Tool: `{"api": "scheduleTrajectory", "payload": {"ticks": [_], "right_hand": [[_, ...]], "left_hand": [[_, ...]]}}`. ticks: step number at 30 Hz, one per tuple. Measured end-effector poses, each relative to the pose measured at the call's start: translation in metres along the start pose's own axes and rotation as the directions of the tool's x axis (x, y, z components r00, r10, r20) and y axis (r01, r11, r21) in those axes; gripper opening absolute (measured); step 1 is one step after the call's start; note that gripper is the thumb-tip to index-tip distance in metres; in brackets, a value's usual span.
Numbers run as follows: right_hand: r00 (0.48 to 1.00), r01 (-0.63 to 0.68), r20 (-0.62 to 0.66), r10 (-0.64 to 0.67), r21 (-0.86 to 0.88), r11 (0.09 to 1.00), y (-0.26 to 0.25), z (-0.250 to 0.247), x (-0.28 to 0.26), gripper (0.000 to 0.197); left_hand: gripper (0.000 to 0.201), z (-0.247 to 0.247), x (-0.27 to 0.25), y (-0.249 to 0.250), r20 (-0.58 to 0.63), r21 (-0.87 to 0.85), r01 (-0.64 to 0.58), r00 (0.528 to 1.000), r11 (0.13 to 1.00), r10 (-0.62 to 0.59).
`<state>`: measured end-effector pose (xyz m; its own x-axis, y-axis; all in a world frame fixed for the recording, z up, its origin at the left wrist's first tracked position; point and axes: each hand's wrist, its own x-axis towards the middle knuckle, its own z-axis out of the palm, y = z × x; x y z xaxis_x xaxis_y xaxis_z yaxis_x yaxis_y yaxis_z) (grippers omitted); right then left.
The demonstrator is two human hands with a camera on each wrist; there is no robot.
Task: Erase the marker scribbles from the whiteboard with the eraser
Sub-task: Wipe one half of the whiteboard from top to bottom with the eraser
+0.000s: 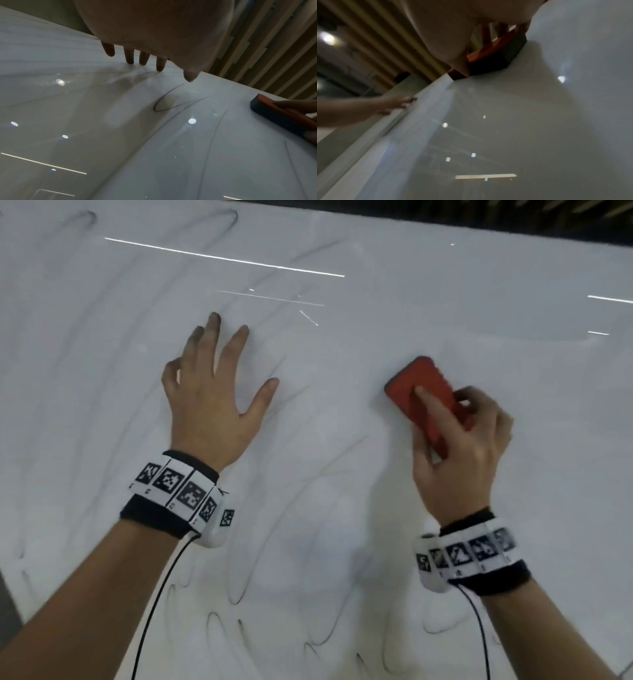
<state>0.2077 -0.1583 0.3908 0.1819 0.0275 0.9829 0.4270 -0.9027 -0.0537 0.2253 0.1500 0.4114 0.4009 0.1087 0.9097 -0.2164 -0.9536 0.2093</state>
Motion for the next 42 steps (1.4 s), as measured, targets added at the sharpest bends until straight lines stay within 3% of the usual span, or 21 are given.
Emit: {"api": "scheduleTrajectory", "payload": {"ticks": [2,3,6,7,11,13,14,15,18,19,20,23,24,26,27,30,31,32,36,39,42], "right_hand": [[0.979,0.158,0.133,-0.157,-0.002,0.987,-0.007,0.014,-0.042,0.045],[0.923,0.296,0.250,-0.292,0.024,0.955,-0.009,0.019,-0.070,0.046],[0.646,0.569,0.533,-0.546,0.139,0.810,-0.004,0.015,-0.096,0.051],[0.647,0.572,0.529,-0.549,0.139,0.808,-0.001,0.011,-0.078,0.051],[0.957,0.225,0.193,-0.218,-0.015,0.974,0.005,-0.006,0.017,0.044],[0.988,0.111,0.111,-0.109,-0.011,0.994,-0.003,-0.003,0.019,0.045],[0.977,0.142,0.159,-0.143,0.017,0.990,-0.009,0.003,0.002,0.045],[0.935,0.226,0.266,-0.233,0.058,0.972,-0.016,0.011,-0.023,0.045],[0.643,0.523,0.559,-0.523,0.178,0.833,-0.024,0.021,-0.076,0.046],[0.621,0.528,0.577,-0.531,0.193,0.827,-0.022,0.019,-0.065,0.046],[0.674,0.496,0.538,-0.507,0.180,0.849,-0.020,0.017,-0.046,0.047],[0.920,0.259,0.288,-0.267,0.066,0.964,-0.022,0.005,0.017,0.045],[0.954,0.197,0.224,-0.201,0.040,0.979,-0.023,0.005,0.025,0.044],[0.955,0.202,0.215,-0.205,0.037,0.979,-0.029,0.015,0.010,0.042],[0.908,0.285,0.299,-0.294,0.075,0.956,-0.032,0.021,-0.010,0.043],[0.582,0.575,0.569,-0.581,0.217,0.789,-0.035,0.031,-0.052,0.047],[0.537,0.585,0.601,-0.592,0.241,0.774,-0.035,0.030,-0.039,0.048],[0.562,0.567,0.594,-0.575,0.230,0.791,-0.038,0.030,-0.016,0.048],[0.876,0.384,0.313,-0.368,0.014,0.923,-0.065,0.022,0.122,0.050],[0.949,0.282,0.177,-0.263,-0.097,0.954,-0.085,0.022,0.189,0.052],[0.972,0.220,0.106,-0.212,-0.074,0.973,-0.096,0.039,0.166,0.052]], "left_hand": [[0.072,0.004,0.001,-0.002,-0.016,0.018,-0.009,1.000,1.000,0.009],[0.074,0.006,0.001,-0.003,-0.017,0.033,-0.018,1.000,0.999,0.019],[0.080,0.011,0.001,-0.007,-0.007,0.061,-0.034,0.999,0.998,0.035],[0.080,0.011,0.001,-0.007,-0.010,0.066,-0.037,0.999,0.997,0.038],[0.081,0.013,0.000,-0.008,-0.017,0.051,-0.034,0.999,0.998,0.035],[0.080,0.014,-0.001,-0.009,-0.028,0.038,-0.029,0.999,0.999,0.030],[0.080,0.015,-0.002,-0.009,-0.036,0.045,-0.031,0.999,0.999,0.032],[0.080,0.015,-0.001,-0.009,-0.042,0.054,-0.036,0.998,0.998,0.038],[0.081,0.016,0.001,-0.009,-0.050,0.072,-0.043,0.998,0.996,0.047],[0.081,0.016,0.001,-0.010,-0.051,0.077,-0.047,0.997,0.996,0.051],[0.081,0.016,0.001,-0.011,-0.056,0.082,-0.053,0.997,0.995,0.058],[0.080,0.014,0.001,-0.014,-0.054,0.082,-0.073,0.996,0.994,0.077],[0.080,0.013,0.001,-0.014,-0.047,0.080,-0.074,0.996,0.994,0.078],[0.079,0.012,0.001,-0.014,-0.036,0.088,-0.076,0.996,0.993,0.079],[0.079,0.012,0.001,-0.015,-0.031,0.093,-0.079,0.996,0.992,0.083],[0.064,0.010,0.002,-0.016,-0.027,0.076,-0.086,0.996,0.993,0.089],[0.059,0.009,0.003,-0.015,-0.029,0.057,-0.084,0.996,0.995,0.085],[0.055,0.008,0.004,-0.015,-0.030,0.034,-0.074,0.997,0.997,0.075],[0.055,0.003,0.004,-0.014,-0.044,-0.069,-0.052,0.998,0.996,0.049],[0.055,0.000,0.004,-0.014,-0.041,-0.087,-0.056,0.998,0.995,0.053],[0.055,0.000,0.005,-0.016,-0.024,-0.095,-0.059,0.998,0.994,0.056]]}}
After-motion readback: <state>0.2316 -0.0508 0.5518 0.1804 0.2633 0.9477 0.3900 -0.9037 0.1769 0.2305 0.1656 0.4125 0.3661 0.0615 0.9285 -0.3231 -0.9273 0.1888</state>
